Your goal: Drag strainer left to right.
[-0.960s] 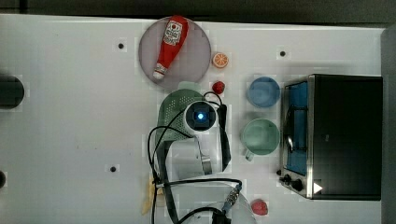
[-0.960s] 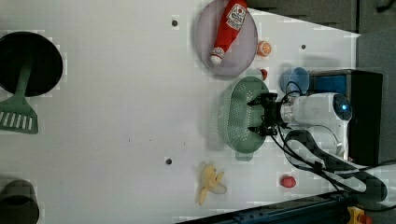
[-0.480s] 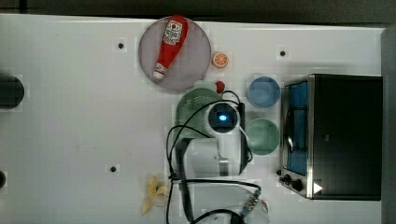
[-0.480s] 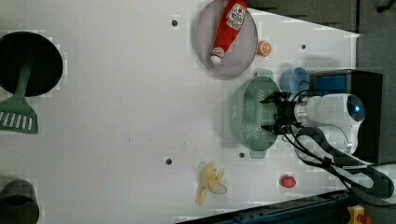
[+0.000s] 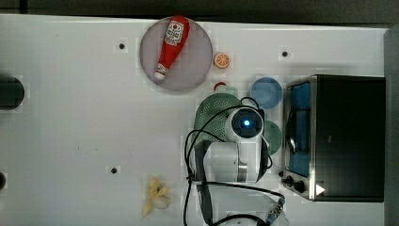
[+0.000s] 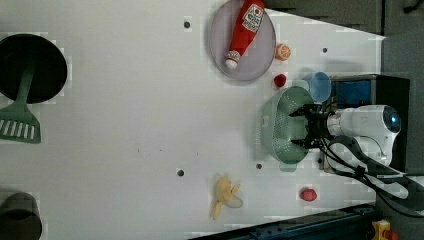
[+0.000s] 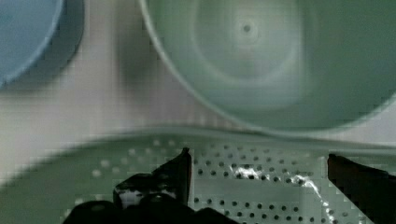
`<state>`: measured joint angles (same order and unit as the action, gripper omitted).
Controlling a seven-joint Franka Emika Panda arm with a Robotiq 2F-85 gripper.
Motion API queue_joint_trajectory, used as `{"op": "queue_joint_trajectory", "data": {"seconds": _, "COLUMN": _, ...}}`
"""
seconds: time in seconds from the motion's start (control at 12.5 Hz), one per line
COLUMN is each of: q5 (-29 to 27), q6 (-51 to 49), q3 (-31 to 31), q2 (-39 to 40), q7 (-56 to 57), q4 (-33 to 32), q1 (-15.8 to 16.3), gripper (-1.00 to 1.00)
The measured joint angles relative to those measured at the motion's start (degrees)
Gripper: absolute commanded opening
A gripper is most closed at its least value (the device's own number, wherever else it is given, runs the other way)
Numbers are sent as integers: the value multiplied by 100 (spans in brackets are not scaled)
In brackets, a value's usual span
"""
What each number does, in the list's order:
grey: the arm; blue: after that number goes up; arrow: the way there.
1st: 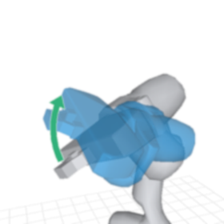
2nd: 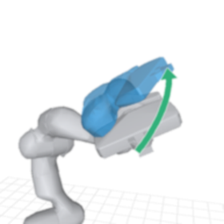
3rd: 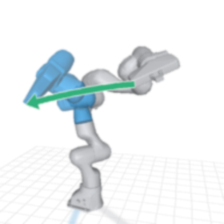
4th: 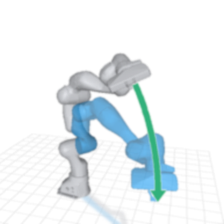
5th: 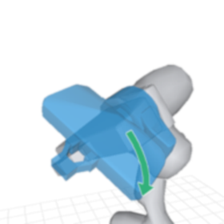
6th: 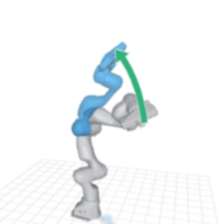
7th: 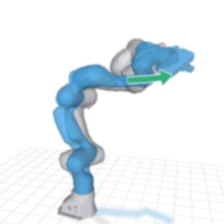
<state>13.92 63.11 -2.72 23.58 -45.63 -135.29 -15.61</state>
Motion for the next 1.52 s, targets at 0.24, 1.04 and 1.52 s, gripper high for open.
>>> {"op": "queue_joint_trajectory", "data": {"seconds": 0.24, "q5": -10, "q6": -397, "q3": -302, "q2": -695, "q7": 948, "q4": 0, "q1": 29, "gripper": 100}}
{"op": "queue_joint_trajectory", "data": {"seconds": 1.04, "q5": -1353, "q6": -5295, "q3": -780, "q2": -2945, "q7": 3162, "q4": 2932, "q1": 341, "gripper": 100}}
{"op": "queue_joint_trajectory", "data": {"seconds": 1.52, "q5": -1182, "q6": -5809, "q3": -668, "q2": -3194, "q7": 3762, "q4": 3133, "q1": 188, "gripper": 100}}
